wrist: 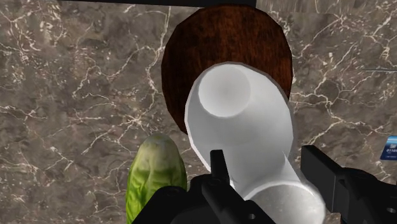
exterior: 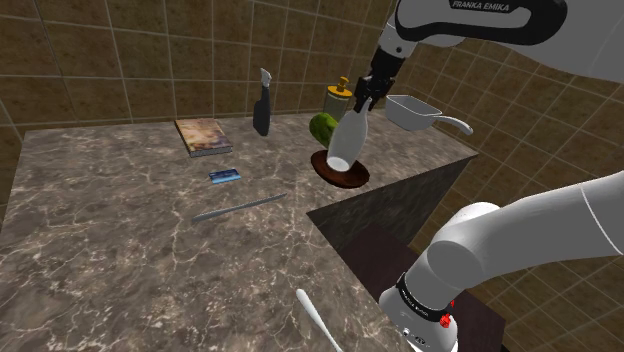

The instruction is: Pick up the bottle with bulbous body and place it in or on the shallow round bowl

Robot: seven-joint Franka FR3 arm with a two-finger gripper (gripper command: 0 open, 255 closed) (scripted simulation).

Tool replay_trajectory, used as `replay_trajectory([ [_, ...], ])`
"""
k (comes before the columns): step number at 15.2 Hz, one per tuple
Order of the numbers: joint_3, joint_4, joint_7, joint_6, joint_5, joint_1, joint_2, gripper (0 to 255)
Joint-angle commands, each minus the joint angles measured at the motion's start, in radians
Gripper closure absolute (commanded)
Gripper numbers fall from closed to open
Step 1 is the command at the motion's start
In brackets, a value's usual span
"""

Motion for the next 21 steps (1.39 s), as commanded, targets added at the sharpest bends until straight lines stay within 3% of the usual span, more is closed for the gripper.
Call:
replay_trajectory([
  [1, 0.0, -0.001, 0.0, 0.001, 0.0, 0.0, 0.0, 255],
  [3, 0.0, -0.001, 0.0, 0.001, 0.0, 0.0, 0.0, 255],
  [4, 0.0, -0.001, 0.0, 0.001, 0.0, 0.0, 0.0, 0],
  [9, 0.0, -0.001, 0.0, 0.001, 0.0, 0.0, 0.0, 0],
  [13, 0.007, 0.127, -0.001, -0.126, 0.004, 0.002, 0.0, 0],
  [21, 0.007, 0.127, -0.001, -0.126, 0.004, 0.002, 0.0, 0],
])
